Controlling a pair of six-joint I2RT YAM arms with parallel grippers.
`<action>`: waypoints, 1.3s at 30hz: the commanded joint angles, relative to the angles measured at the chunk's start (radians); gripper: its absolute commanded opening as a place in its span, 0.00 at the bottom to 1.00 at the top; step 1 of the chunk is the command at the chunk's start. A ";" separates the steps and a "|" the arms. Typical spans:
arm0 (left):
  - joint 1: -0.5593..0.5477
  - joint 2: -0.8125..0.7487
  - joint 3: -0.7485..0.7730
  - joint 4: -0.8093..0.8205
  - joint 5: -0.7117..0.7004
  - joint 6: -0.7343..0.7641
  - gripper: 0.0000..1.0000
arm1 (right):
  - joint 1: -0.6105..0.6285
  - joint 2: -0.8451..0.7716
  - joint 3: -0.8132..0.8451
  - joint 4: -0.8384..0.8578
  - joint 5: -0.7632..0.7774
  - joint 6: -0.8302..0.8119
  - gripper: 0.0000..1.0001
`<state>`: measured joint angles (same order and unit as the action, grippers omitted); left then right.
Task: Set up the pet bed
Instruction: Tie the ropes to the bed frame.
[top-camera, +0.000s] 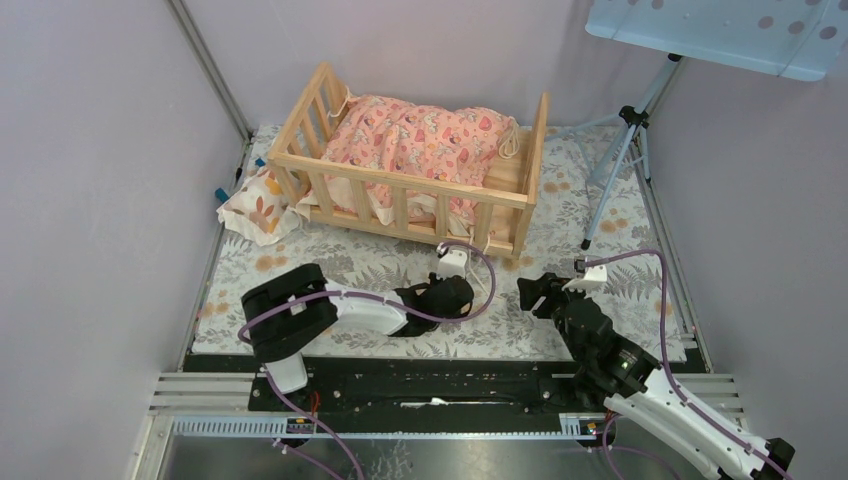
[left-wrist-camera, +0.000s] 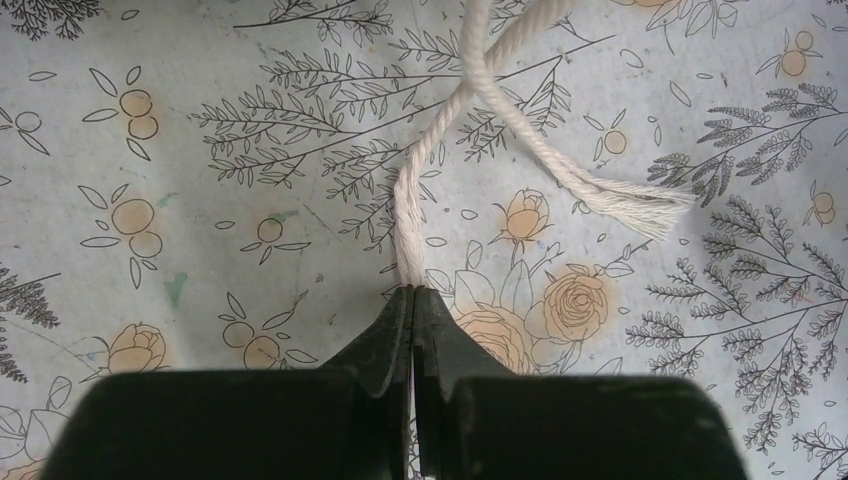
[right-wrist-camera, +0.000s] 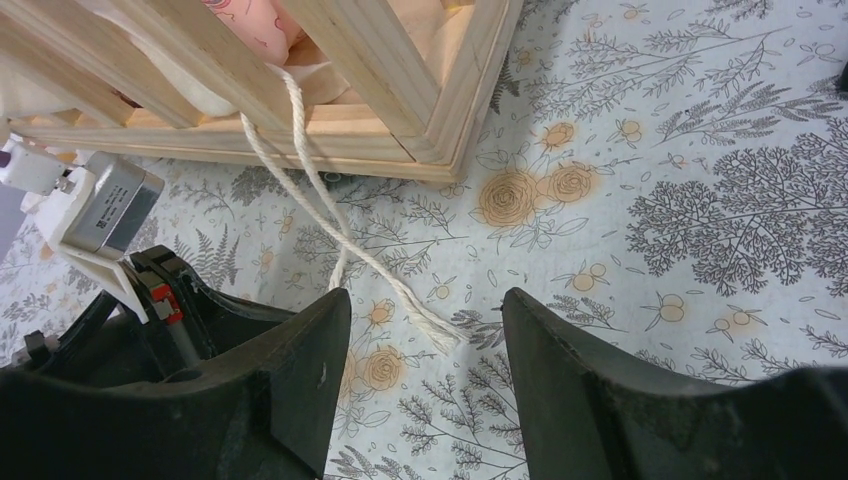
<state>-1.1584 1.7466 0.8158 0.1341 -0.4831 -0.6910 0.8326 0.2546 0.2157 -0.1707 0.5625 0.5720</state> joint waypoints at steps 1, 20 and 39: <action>0.003 -0.037 -0.024 -0.050 0.013 0.043 0.00 | 0.005 -0.024 -0.005 0.098 -0.010 -0.067 0.66; 0.087 -0.264 0.102 -0.265 0.278 0.283 0.00 | 0.005 0.056 -0.075 0.606 -0.564 -0.770 0.77; 0.200 -0.318 0.320 -0.570 0.528 0.474 0.00 | 0.006 0.514 -0.096 0.939 -0.918 -1.148 0.73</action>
<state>-0.9649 1.4528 1.0721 -0.3737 -0.0509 -0.2756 0.8333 0.7036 0.1143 0.5781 -0.2649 -0.4805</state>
